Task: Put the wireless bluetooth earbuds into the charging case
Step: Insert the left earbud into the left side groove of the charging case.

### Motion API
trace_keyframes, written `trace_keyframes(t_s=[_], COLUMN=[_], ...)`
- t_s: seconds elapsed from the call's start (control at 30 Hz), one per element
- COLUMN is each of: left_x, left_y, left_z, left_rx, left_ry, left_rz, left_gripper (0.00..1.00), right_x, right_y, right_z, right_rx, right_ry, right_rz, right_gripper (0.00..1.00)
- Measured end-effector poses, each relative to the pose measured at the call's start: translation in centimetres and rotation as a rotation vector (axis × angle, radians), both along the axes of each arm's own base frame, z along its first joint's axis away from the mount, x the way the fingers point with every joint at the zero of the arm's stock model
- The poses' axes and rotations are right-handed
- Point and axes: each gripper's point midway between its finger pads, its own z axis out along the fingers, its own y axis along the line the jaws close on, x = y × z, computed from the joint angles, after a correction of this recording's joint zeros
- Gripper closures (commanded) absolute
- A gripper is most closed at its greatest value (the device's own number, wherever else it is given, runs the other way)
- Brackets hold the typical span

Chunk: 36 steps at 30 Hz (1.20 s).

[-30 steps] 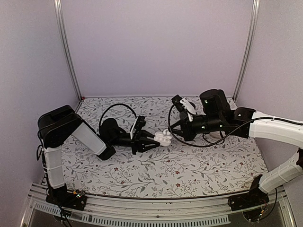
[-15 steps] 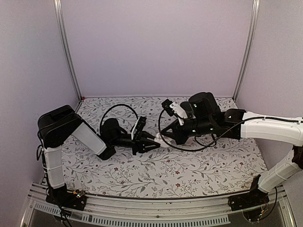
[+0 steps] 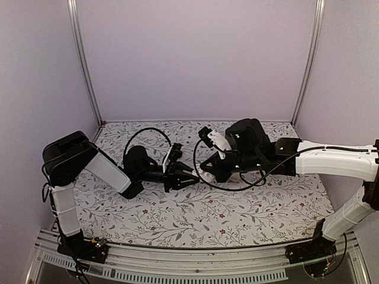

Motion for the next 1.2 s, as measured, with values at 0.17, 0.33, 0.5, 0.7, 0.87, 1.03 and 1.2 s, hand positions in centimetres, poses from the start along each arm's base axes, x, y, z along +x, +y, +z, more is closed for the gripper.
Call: trace_keyframes(t_s=[0.17,0.33,0.5,0.7,0.87,1.03,1.2], left_x=[-0.07,-0.09,-0.04,0.05,0.07,0.08,0.1], left_y=[0.06,0.09,0.11,0.15,0.15,0.16,0.14], left_z=[-0.12,-0.18,-0.25,0.18,0.14,0.16,-0.02], left_rx=[0.003,0.004,0.005,-0.001,0.001,0.001,0.009], left_ry=[0.003,0.005,0.007,0.002,0.005,0.004,0.01], left_rz=[0.0,0.001,0.008,0.016,0.018,0.018,0.019], left_gripper=[1.0,1.0,1.0,1.0,1.0,1.0,1.0], right_x=[-0.04,-0.11,0.12,0.57,0.52,0.01,-0.09], right_y=[0.11,0.13,-0.06,-0.4,-0.36,-0.07,0.0], right_z=[-0.05,-0.08,-0.13,-0.17,-0.15,-0.17,-0.48], right_rx=[-0.016,-0.034,-0.048,-0.056,-0.051,-0.051,-0.058], right_ry=[-0.025,-0.052,-0.07,-0.076,-0.07,-0.07,-0.065], right_rz=[-0.014,-0.024,-0.05,-0.082,-0.089,-0.076,-0.074], right_gripper=[0.97,0.97,0.97,0.97,0.97,0.97,0.97])
